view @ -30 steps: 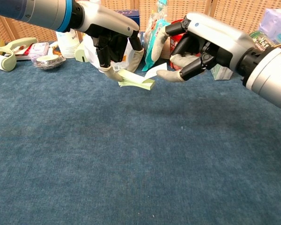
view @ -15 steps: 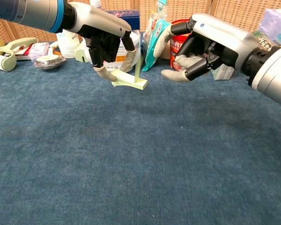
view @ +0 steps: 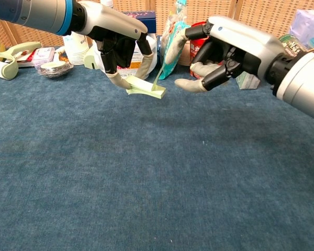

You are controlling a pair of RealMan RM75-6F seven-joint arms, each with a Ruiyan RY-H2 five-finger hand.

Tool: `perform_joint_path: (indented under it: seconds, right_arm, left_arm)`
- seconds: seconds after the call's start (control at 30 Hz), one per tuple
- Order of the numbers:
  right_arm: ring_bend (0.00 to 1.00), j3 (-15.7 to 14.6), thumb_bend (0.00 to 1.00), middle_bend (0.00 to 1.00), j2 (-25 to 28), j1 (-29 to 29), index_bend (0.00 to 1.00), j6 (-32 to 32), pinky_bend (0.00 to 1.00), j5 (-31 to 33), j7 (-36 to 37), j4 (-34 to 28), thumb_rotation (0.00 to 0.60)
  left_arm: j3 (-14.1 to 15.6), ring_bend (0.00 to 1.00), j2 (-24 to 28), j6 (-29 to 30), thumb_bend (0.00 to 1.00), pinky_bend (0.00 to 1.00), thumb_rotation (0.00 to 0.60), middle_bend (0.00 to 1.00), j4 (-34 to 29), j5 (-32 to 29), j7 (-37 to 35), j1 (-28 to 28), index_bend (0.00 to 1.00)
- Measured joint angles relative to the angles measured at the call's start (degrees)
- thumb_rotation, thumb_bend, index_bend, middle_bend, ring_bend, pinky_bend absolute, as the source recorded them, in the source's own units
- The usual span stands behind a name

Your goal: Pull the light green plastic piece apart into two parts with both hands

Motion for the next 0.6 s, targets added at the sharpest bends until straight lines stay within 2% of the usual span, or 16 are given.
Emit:
perform_joint_path:
  seconds: [0.6]
  right_arm:
    - [0.94, 0.6, 0.33, 1.0, -1.4, 1.1, 0.5, -0.5, 0.81, 0.3, -0.3, 0.6, 0.6]
  left_arm:
    - [-0.8, 1.0, -1.4, -0.7, 0.35, 1.0, 0.6, 1.0, 0.3, 0.1, -0.6, -0.8, 0.6]
